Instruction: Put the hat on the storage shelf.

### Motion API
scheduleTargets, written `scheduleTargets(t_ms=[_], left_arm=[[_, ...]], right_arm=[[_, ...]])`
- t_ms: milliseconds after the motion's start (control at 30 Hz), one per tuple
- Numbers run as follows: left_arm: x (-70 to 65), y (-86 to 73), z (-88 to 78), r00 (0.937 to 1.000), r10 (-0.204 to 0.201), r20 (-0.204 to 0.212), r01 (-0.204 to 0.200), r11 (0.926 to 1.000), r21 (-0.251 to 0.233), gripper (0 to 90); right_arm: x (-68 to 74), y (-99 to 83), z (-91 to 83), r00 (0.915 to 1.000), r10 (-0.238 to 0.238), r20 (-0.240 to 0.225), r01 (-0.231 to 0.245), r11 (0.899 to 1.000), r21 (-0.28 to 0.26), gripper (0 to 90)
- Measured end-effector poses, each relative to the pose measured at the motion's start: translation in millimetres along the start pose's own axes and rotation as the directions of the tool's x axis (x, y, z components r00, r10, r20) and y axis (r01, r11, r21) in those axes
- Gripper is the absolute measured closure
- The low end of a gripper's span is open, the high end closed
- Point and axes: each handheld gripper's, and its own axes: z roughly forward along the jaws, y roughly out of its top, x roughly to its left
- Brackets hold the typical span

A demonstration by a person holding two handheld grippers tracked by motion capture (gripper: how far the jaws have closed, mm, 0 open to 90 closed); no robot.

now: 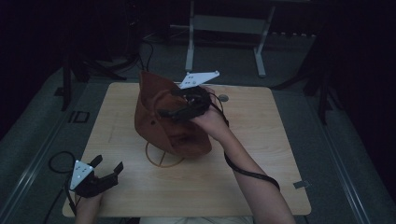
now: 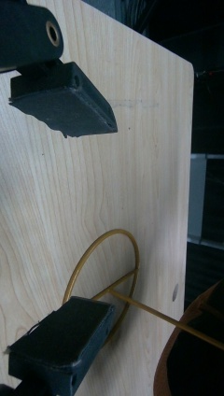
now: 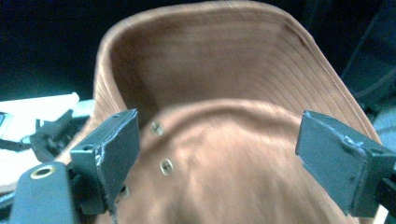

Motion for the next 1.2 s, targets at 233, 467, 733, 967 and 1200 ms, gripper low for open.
scheduleTargets(t_ms=[233, 467, 733, 967, 1200], left_arm=[[-0.4, -1.2, 1.8, 1.0, 0.002, -0.005, -0.002, 1.0, 0.002, 12.8], [-0.3, -1.6, 2.3, 0.9999, 0.003, -0.012, -0.003, 1.0, 0.0, 12.8], [-0.6, -1.8, 2.6, 0.9998, 0.009, -0.016, -0.009, 1.0, 0.004, 12.8], [-1.9, -2.5, 4.2, 0.9997, 0.021, -0.014, -0.021, 0.9998, 0.002, 12.7], [-3.4, -3.3, 5.6, 0.9994, 0.034, -0.007, -0.034, 0.9994, 0.006, 12.7]], right_arm=[[-12.7, -18.4, -18.3, 0.9978, 0.007, 0.066, -0.005, 1.0, -0.024, 13.8], [-24.1, -41.9, -33.6, 0.9943, 0.035, 0.101, -0.033, 0.999, -0.02, 13.8], [-31.0, -76.1, -50.6, 0.9888, 0.072, 0.131, -0.07, 0.997, -0.025, 13.8], [-38.7, -112.0, -63.1, 0.9804, 0.114, 0.16, -0.114, 0.993, -0.012, 13.8], [-42.7, -150.6, -71.8, 0.9714, 0.129, 0.2, -0.136, 0.99, 0.023, 13.8]])
